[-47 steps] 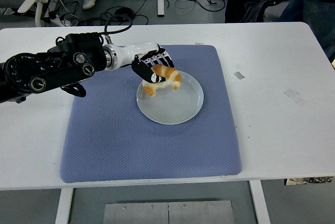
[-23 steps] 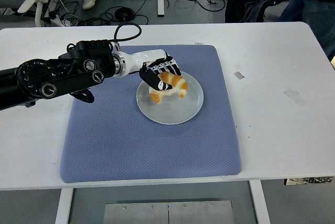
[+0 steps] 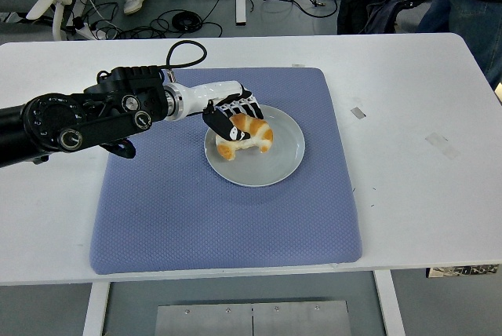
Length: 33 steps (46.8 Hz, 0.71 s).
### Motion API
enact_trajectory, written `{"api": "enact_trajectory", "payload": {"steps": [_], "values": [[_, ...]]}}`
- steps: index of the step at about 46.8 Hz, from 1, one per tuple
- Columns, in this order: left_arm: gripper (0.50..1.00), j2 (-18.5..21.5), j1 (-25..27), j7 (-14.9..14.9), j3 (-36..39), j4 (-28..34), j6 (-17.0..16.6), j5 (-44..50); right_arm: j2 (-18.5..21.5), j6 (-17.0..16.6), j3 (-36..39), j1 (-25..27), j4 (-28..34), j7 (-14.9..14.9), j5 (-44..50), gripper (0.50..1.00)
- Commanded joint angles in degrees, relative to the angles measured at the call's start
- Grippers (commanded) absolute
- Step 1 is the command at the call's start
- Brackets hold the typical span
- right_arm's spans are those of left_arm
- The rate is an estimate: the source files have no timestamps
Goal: Place the bread on the plate
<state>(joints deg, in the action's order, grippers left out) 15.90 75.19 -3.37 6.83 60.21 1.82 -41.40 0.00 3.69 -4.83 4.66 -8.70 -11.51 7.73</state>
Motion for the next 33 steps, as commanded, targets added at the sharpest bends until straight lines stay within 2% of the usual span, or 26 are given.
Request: {"api": "enact_trajectory", "payload": {"steps": [1,17,26,33], "values": [[0.739,0.01,0.04,0.03,-0.23,0.0,-0.32,0.27,0.0,0.0,0.0,0.0,0.0,-0.01,0.0,1.0],[0.813,-0.26,0.04,0.2,-0.67,0.08,-0.32,0.53,0.0,0.0,0.0,0.0,0.0,-0.01,0.0,1.0],[0.816,0.18,0.13,0.29,-2.43,0.0,-0.76,0.97,0.0,0.0,0.0,0.0,0.0,-0.01,0.0,1.0],[0.816,1.76,0.22,0.73,-4.89,-0.09,-2.17,6.85,0.0,0.0,0.0,0.0,0.0,-0.01,0.0,1.0]]}}
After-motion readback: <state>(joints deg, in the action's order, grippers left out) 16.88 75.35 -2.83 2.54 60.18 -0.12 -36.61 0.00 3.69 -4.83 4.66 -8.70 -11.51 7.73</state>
